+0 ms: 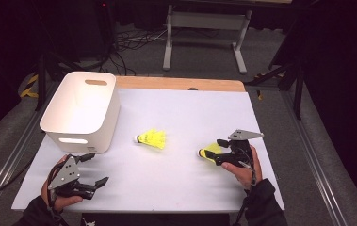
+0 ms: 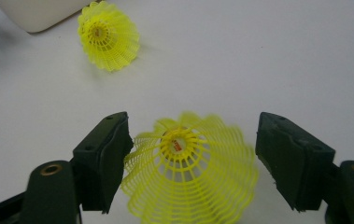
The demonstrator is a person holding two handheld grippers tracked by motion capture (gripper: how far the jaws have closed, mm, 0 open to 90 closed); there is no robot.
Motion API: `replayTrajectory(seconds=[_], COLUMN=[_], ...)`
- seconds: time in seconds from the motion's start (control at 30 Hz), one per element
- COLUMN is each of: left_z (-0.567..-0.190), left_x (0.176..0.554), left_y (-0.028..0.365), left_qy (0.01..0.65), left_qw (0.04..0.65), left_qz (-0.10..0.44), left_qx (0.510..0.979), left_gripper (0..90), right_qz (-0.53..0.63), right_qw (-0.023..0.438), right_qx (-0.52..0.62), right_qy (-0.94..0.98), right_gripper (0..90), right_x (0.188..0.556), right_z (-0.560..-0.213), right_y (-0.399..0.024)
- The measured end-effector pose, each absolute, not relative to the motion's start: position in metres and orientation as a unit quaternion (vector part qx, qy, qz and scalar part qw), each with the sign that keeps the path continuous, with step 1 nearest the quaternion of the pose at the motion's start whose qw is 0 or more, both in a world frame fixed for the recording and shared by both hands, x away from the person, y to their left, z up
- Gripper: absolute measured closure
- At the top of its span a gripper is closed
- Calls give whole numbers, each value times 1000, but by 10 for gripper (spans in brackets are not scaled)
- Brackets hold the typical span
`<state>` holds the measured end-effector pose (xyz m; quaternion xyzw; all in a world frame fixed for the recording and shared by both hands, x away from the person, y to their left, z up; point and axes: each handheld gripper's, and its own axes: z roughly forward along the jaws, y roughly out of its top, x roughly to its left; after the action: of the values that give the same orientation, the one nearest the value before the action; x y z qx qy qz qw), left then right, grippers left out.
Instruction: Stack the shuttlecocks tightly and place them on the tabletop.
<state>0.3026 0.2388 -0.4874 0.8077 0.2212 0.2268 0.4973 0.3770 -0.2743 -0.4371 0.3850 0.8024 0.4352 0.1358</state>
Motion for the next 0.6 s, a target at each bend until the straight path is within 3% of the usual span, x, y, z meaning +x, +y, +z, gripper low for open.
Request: replayTrajectory(seconds=[0.33, 0.6], left_z=[-487, -487], left_x=[303, 302], left_y=[238, 238], left_qy=[220, 219], left_qw=[493, 494], left_qz=[225, 224], left_qx=[811, 811], left_gripper=[89, 89], right_qz=[410, 419], right_qw=[140, 175], right_qx=[389, 378], right_qy=[813, 807], right_gripper=[290, 291], right_x=[374, 360], right_z=[-447, -435], right_y=[-285, -283])
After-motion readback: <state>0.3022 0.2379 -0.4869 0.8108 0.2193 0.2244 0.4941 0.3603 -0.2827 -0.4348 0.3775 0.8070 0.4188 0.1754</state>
